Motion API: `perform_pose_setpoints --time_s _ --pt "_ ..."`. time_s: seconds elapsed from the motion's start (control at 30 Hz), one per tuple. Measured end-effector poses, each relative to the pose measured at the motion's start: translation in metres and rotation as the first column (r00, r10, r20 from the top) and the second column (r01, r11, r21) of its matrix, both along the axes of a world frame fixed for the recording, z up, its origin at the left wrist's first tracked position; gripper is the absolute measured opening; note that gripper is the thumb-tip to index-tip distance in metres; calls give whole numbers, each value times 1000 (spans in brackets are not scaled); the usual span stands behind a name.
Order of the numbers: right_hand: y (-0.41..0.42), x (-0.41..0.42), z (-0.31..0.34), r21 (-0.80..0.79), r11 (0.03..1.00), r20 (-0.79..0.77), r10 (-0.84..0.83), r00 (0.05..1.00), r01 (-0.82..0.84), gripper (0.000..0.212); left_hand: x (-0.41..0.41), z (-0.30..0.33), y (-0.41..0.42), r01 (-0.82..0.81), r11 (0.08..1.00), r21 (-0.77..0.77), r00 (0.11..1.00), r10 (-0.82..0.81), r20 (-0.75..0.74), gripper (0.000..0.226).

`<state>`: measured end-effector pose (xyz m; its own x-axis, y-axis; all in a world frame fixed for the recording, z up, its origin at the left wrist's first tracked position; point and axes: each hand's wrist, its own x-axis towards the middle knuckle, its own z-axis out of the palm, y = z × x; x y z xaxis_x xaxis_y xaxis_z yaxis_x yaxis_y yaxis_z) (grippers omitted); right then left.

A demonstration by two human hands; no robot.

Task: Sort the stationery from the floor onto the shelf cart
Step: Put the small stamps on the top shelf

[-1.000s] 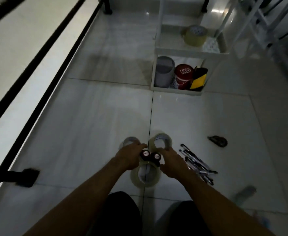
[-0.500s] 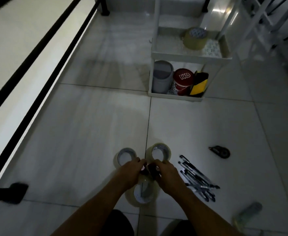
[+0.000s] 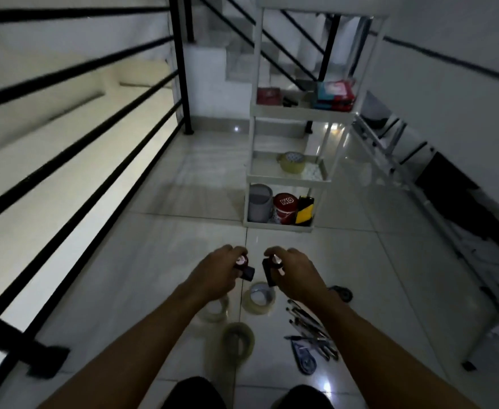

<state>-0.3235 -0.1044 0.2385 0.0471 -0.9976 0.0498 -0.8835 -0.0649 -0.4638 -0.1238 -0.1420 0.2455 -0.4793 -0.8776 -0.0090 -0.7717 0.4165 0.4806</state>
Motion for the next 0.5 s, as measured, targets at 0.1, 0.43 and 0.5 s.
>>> perform_pose_setpoints --time_s 0.1,0.43,0.5 --pt "11 3 28 -113 994 -61 -4 998 -3 39 0 27 8 -41 996 -79 999 40 -21 46" --pt "9 -17 170 -88 995 46 -34 998 38 39 3 176 -2 -122 992 -21 991 121 -52 50" --pt "8 -20 218 -60 997 79 -49 996 54 37 3 226 -6 -120 993 -13 991 119 -63 50"
